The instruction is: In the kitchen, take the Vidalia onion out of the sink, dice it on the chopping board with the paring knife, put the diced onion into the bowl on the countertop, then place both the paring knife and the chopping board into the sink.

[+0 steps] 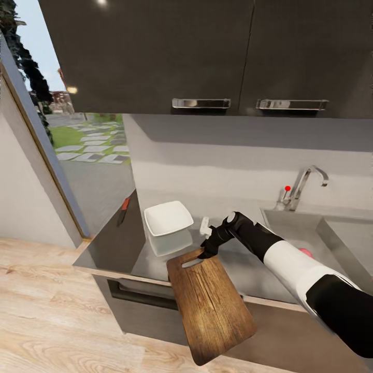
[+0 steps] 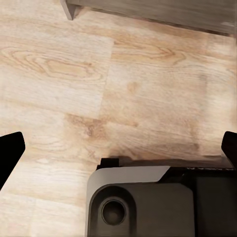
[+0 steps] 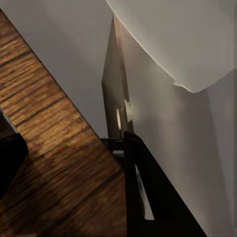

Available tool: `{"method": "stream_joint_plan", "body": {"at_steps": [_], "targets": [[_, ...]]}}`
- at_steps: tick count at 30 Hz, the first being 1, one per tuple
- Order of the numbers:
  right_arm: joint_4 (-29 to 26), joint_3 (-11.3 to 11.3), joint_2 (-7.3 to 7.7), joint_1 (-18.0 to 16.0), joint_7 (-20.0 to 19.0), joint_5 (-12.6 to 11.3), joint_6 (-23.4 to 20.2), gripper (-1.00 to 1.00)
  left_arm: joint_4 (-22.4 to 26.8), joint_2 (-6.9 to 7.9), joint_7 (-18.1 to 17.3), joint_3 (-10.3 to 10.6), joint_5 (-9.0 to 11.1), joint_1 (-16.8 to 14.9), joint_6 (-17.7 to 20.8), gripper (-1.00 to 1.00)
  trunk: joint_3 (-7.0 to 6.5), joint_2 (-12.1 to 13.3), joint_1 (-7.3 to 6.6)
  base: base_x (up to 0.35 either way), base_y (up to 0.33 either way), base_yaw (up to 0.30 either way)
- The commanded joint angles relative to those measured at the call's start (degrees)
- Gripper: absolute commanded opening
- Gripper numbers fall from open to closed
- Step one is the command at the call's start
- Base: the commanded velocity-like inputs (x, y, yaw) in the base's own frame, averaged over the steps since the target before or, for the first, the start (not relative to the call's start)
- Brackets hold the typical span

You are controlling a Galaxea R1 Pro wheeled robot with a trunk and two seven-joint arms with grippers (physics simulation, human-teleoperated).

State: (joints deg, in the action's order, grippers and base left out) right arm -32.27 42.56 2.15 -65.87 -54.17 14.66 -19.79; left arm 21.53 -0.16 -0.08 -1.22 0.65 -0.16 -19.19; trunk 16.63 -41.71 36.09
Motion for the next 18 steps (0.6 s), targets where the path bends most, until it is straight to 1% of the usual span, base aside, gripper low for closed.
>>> {"method": "stream_joint_plan", "body": {"at_steps": [1,18], "targets": [[-0.16,0.16,0.05,-0.06,-0.13,0.08,-0.41,-1.00,0.00,-0.02,-0.01,-0.10,0.06,-0.05,-0.15,1.00,-0.02,-0.06,0.01,-0.008,0.000,0.000],[-0.14,0.00,0.49,-0.04,0.01,0.11,-0.68,-1.00,0.00,-0.09,-0.01,-0.02,0.05,-0.06,-0.15,1.00,-1.58,-0.06,0.01,-0.001,0.000,0.000]]}}
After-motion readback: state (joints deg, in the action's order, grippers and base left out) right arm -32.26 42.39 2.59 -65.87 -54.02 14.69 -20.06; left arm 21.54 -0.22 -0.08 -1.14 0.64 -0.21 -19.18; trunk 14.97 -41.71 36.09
